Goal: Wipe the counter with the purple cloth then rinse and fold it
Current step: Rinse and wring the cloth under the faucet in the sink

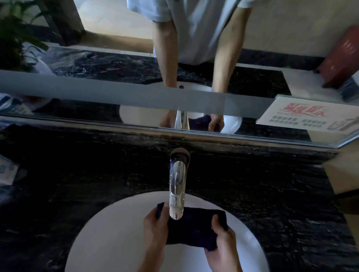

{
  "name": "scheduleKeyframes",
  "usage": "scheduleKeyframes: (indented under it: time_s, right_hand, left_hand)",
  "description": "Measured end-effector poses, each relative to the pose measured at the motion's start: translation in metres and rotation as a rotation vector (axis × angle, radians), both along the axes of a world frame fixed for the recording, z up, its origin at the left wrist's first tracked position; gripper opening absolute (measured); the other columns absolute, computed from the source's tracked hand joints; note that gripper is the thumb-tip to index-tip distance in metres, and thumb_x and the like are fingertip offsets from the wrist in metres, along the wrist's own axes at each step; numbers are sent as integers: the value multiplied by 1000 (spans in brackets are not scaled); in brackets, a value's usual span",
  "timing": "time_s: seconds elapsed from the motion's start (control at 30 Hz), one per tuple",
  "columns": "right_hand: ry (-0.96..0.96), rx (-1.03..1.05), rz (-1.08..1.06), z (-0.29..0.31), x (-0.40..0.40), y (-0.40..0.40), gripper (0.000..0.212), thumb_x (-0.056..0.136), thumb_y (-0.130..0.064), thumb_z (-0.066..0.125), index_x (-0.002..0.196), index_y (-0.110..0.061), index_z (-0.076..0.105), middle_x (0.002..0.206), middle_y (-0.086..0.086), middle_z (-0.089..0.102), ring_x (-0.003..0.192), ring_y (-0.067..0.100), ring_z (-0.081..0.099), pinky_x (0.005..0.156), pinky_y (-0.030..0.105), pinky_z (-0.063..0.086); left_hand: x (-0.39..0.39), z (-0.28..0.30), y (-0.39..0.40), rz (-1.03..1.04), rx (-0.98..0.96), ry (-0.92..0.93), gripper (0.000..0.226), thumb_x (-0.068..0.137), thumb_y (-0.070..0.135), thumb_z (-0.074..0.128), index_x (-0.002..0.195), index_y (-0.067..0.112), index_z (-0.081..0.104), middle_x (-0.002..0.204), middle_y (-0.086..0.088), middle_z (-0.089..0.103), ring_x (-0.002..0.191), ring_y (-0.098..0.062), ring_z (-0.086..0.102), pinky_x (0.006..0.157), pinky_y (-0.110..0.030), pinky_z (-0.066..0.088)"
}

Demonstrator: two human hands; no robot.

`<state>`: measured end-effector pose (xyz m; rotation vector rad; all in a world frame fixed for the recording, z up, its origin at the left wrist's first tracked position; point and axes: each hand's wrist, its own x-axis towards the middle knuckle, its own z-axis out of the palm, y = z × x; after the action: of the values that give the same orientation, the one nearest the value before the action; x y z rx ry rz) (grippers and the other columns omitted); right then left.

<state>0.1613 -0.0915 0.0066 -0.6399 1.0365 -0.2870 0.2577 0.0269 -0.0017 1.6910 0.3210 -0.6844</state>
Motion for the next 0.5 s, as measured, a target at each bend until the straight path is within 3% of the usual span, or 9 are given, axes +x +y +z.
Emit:
scheduleKeyframes:
  time_s: [0.17,0.33,0.5]
  right_hand:
    - [22,106,80,-2,24,29,35,104,-21,48,112,5,70,108,30,74,92,41,74,73,44,57]
    - [78,197,175,-11,49,61,25,102,-17,54,114,0,67,92,18,74,78,32,70,66,38,52]
    - [-15,44,223,4,54,62,33,84,-16,68,113,-2,64,106,27,72,92,40,70,76,43,51]
  left_hand:
    - [17,4,34,93,108,-111,31,99,30,60,79,6,69,70,-18,66,65,-28,62,59,-41,53]
    - [33,3,66,249,179,-159,29,99,27,62,74,14,66,80,-22,68,73,-29,62,68,-47,54]
    - [25,-1,68,351,104,-66,23,99,30,62,87,13,73,86,-15,74,84,-34,71,78,-52,61]
